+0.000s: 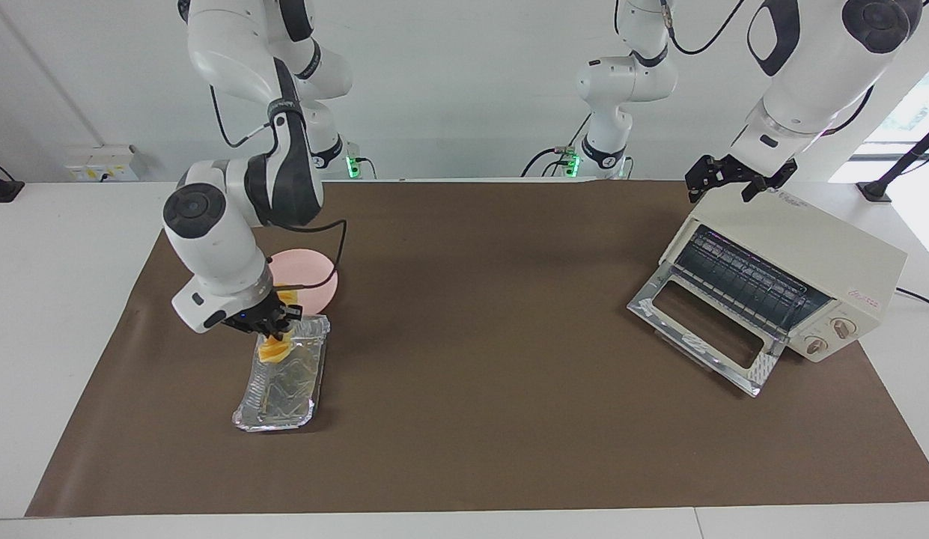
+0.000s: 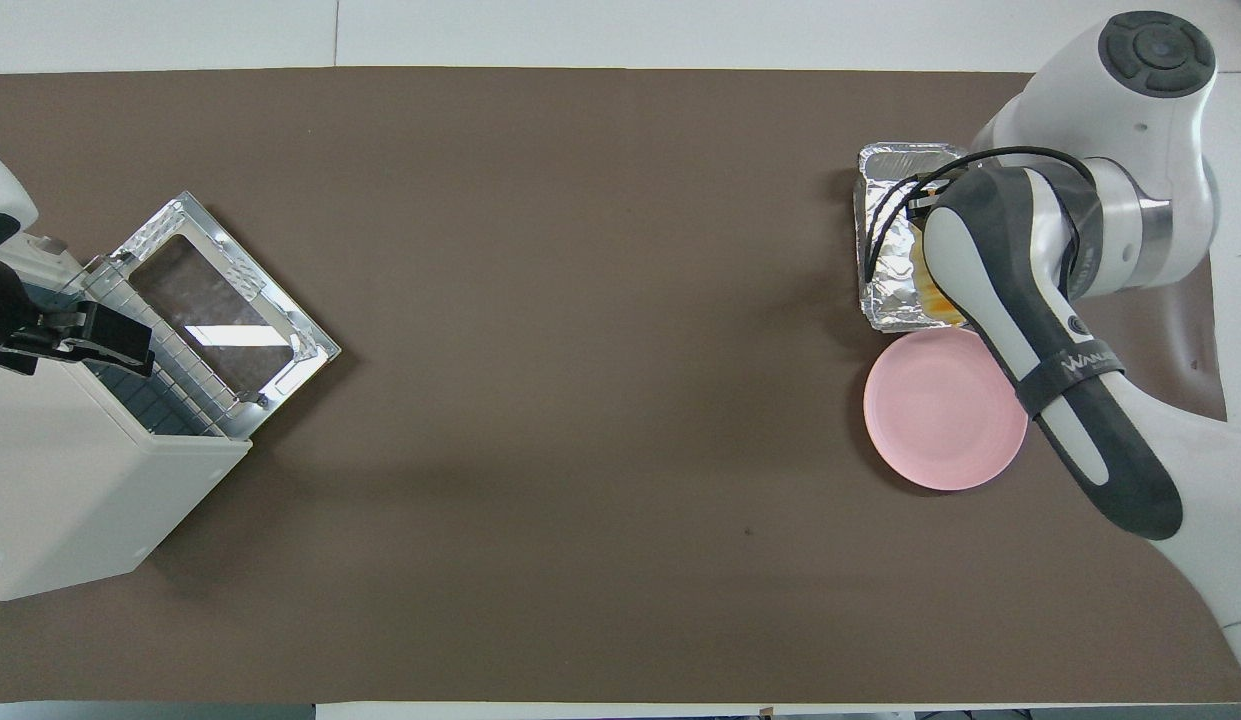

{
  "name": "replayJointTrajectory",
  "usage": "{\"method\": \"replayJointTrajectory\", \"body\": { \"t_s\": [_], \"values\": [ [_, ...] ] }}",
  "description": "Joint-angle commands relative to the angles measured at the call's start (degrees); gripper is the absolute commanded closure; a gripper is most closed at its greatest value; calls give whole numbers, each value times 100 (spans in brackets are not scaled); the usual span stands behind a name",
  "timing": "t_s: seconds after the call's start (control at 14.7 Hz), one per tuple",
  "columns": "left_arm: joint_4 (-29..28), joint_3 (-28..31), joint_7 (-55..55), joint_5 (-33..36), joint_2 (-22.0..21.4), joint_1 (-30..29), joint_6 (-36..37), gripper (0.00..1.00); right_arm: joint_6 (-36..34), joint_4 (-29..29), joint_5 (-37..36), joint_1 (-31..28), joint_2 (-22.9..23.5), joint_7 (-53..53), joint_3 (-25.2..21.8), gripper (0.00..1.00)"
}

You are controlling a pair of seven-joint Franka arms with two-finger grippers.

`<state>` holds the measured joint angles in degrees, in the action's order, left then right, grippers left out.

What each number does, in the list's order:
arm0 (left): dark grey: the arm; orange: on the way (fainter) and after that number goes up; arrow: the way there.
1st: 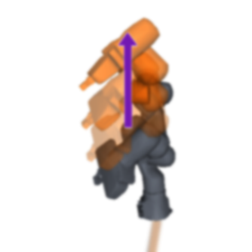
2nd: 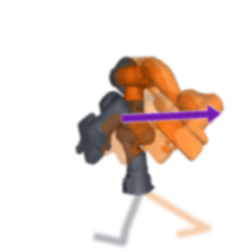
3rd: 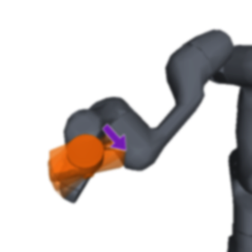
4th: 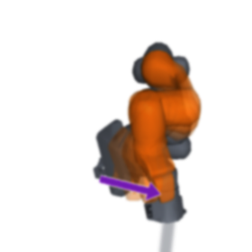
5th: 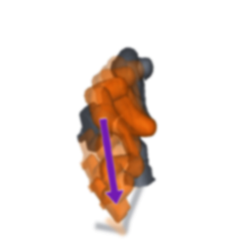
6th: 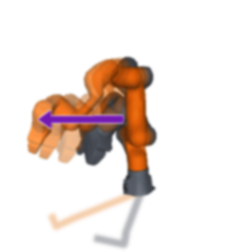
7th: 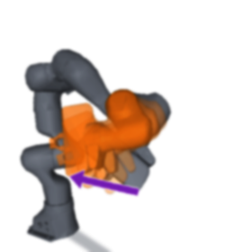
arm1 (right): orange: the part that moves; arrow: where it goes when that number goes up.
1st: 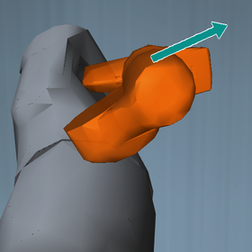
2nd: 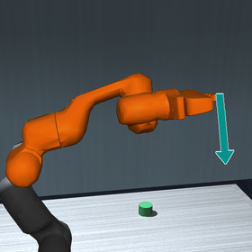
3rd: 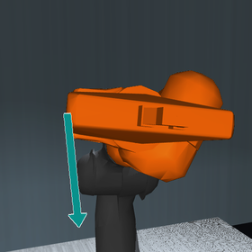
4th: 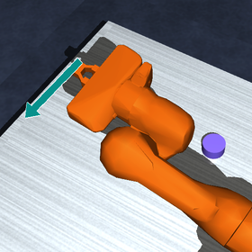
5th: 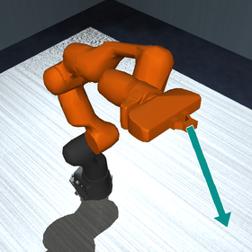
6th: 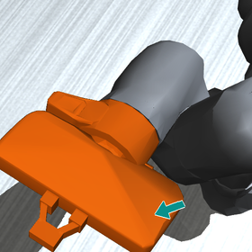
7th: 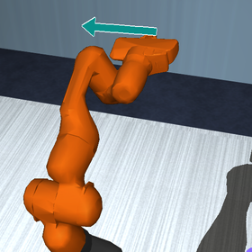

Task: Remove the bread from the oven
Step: 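Grasp the bread rolls in the foil tray with the right gripper, then move the bread rolls onto the pink plate and open the right gripper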

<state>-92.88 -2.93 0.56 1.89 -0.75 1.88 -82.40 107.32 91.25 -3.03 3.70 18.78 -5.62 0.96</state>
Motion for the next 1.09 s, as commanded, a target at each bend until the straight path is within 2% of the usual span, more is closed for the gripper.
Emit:
{"method": "replayJointTrajectory", "body": {
  "t_s": [0.0,0.27,0.41,0.48,0.89,1.02],
  "values": [
    [-99,-23,15,-40,-118,-65,-84,0,236,1715,258,-54,-1382,-53,53,100],
    [-99,-23,15,-40,-118,-65,-84,0,1621,3833,286,-80,-2641,-26,53,100],
    [-99,-23,15,-40,-118,-65,-84,0,2500,4792,294,-107,-2993,-9,53,100],
    [-99,-23,15,-40,-118,-65,-84,0,2817,5058,294,-107,-3056,9,44,100],
    [-99,-23,15,-40,-118,-65,-84,0,4032,5368,294,-230,-2477,280,36,100],
    [-99,-23,15,-40,-118,-65,-84,0,4121,5368,294,-317,-2406,281,44,100]
  ]
}}
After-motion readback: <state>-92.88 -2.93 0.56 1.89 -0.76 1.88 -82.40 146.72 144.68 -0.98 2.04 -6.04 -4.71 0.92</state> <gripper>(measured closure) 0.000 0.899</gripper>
